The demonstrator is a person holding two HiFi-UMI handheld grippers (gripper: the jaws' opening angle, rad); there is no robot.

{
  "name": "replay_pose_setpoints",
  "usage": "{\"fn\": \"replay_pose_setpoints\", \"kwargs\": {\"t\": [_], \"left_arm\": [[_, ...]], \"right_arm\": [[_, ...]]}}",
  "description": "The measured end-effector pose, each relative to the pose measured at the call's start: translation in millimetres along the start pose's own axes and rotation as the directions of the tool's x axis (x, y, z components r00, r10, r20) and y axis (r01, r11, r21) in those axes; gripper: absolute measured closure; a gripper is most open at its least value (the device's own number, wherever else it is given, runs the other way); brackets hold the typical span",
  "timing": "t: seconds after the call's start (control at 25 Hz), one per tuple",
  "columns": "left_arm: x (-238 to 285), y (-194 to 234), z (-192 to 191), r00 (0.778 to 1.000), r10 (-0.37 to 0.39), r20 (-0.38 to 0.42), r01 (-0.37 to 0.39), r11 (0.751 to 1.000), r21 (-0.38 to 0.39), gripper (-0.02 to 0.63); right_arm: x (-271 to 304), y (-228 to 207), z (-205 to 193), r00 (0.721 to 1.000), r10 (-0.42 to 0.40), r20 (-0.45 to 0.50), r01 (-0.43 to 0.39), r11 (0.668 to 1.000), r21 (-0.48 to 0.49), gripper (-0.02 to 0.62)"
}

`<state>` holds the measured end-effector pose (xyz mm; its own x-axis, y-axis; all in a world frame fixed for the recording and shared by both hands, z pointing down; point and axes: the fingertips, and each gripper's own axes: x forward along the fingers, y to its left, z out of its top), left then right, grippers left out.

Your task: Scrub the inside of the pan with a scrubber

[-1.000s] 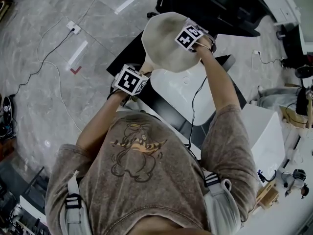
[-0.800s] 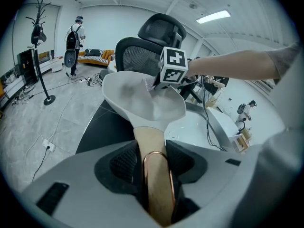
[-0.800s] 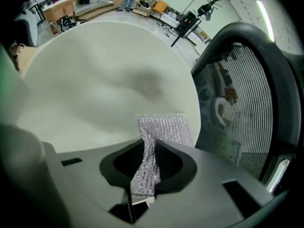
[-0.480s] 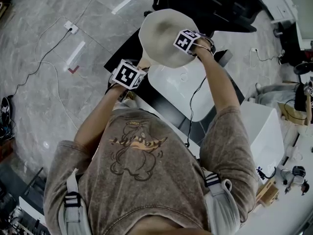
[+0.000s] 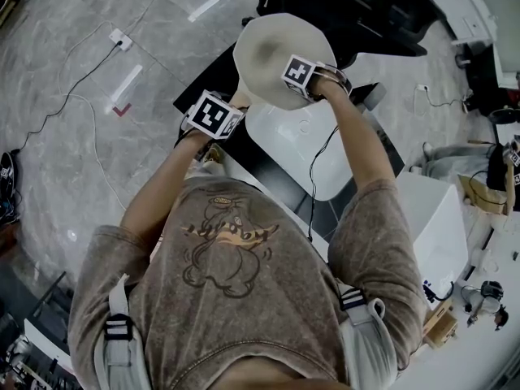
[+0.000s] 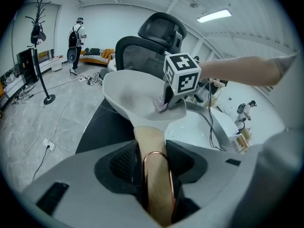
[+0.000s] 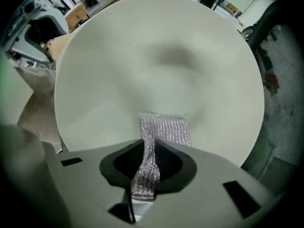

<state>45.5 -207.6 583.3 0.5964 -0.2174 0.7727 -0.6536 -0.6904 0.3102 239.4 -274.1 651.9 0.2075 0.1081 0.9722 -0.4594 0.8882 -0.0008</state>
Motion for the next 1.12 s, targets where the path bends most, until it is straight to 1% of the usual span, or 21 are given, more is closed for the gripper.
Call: {"fn": "replay_pose_setpoints", "kwargs": {"t": [0.12, 0.32, 0.44, 0.64, 0.84, 1.0, 1.12], "left_arm": [[0, 0, -1, 1.0, -0.003, -0.002, 0.003, 1.0, -0.005, 0.405], [1, 1, -1, 1.0, -0.01, -0.003, 0.01, 1.0, -0.01, 0.403], [0, 0, 0, 1.0, -0.012, 0.0, 0.012, 1.0, -0.01, 0.403], [1, 0, 0, 1.0, -0.017, -0.001, 0.017, 1.0, -0.014, 0.403], [0, 1, 1, 1.0, -0.02, -0.001, 0.02, 1.0, -0.02, 0.403], [1, 0, 2, 1.0, -0.029, 0.003, 0.029, 0.999, -0.026, 0.405], [2, 0, 3, 0.999, -0.033, 0.0, 0.033, 0.999, -0.029, 0.403]], "right_arm": [[2, 16, 7, 0.999, 0.05, 0.013, -0.05, 0.999, -0.004, 0.506], [-2, 37, 22, 0.989, 0.123, 0.079, -0.124, 0.992, 0.008, 0.508], [-6, 51, 36, 0.976, 0.181, 0.123, -0.184, 0.983, 0.015, 0.509], [-11, 66, 62, 0.948, 0.25, 0.196, -0.261, 0.965, 0.03, 0.512], [-16, 69, 83, 0.936, 0.267, 0.228, -0.28, 0.959, 0.028, 0.514], [-21, 68, 107, 0.92, 0.284, 0.269, -0.303, 0.952, 0.033, 0.514], [-24, 64, 124, 0.918, 0.276, 0.284, -0.296, 0.955, 0.031, 0.514]]}}
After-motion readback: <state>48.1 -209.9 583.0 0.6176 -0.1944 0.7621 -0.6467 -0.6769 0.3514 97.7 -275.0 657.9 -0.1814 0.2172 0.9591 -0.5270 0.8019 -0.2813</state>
